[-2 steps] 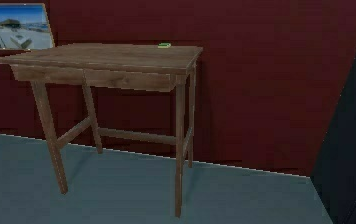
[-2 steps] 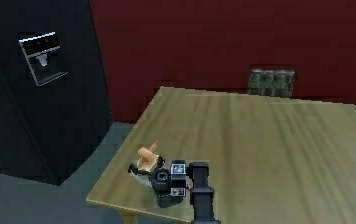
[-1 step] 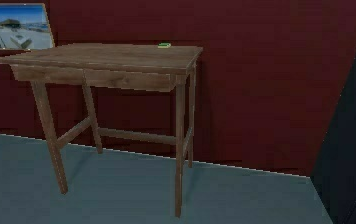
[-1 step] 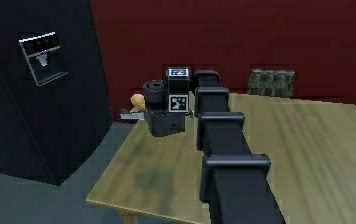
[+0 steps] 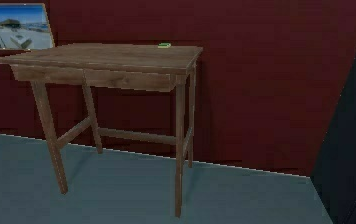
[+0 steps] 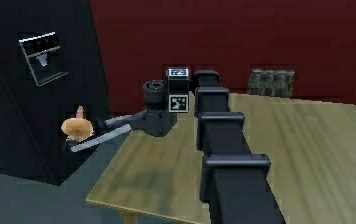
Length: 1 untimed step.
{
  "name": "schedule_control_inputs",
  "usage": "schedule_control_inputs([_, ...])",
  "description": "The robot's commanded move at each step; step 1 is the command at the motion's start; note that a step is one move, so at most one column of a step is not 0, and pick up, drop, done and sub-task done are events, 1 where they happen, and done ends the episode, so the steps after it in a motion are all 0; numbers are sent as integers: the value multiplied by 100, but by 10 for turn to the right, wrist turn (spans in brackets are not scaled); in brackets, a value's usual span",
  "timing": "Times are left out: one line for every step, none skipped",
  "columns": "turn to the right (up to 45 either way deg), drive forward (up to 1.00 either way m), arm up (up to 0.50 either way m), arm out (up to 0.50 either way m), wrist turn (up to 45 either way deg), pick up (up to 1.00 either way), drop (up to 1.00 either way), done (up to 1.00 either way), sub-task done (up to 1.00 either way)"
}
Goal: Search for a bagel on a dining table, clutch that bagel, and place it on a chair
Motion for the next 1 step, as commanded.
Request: schedule_control_inputs([0,0,0,0,-450,0,0,0,0])
